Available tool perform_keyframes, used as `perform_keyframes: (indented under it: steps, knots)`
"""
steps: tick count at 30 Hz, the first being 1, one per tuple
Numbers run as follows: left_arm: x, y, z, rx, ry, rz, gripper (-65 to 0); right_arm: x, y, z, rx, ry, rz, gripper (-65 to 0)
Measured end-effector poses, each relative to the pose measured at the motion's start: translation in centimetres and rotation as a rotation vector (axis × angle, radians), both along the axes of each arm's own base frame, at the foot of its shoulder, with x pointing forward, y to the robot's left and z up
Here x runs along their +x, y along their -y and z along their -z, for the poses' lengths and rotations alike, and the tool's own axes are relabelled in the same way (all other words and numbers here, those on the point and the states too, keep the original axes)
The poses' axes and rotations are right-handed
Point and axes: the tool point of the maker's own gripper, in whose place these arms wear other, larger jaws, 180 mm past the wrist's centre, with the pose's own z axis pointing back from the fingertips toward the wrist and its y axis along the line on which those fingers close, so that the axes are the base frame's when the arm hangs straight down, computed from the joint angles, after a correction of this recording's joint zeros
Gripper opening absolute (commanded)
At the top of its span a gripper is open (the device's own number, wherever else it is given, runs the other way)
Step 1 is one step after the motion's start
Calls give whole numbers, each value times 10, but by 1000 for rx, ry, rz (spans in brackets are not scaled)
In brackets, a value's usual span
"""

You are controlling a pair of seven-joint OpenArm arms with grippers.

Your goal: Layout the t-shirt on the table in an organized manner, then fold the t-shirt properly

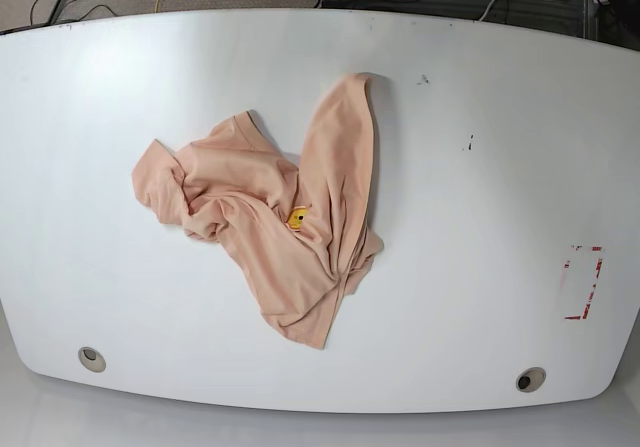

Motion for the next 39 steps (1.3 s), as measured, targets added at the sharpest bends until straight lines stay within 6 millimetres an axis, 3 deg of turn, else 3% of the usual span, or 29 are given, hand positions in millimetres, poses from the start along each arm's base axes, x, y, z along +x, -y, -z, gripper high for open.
perform_keyframes:
  steps: [3,10,15,19,28,34,39]
  knots:
    - [6,3,-18,-5,43,9,-478,5,-1,-16,-1,28,-11,-587]
    - [30,-11,-66,1,176,-68,-478,14,-3,-54,-7,85,-37,-587]
    - [36,-15,-99,-27,220,-47,-478,21,-5,-80,-8,125,-49,-587]
    - [48,-23,-126,-40,271,-63,-478,31,5,-102,-40,166,-53,-587]
    - [100,-40,-187,-59,454,-88,-475,72,31,-150,-124,318,-54,-582]
    - [131,-49,-220,-47,577,-100,-471,101,53,-156,-187,391,-41,-577]
    - [162,-42,-233,-71,669,-88,-457,140,68,-164,-231,494,-25,-541]
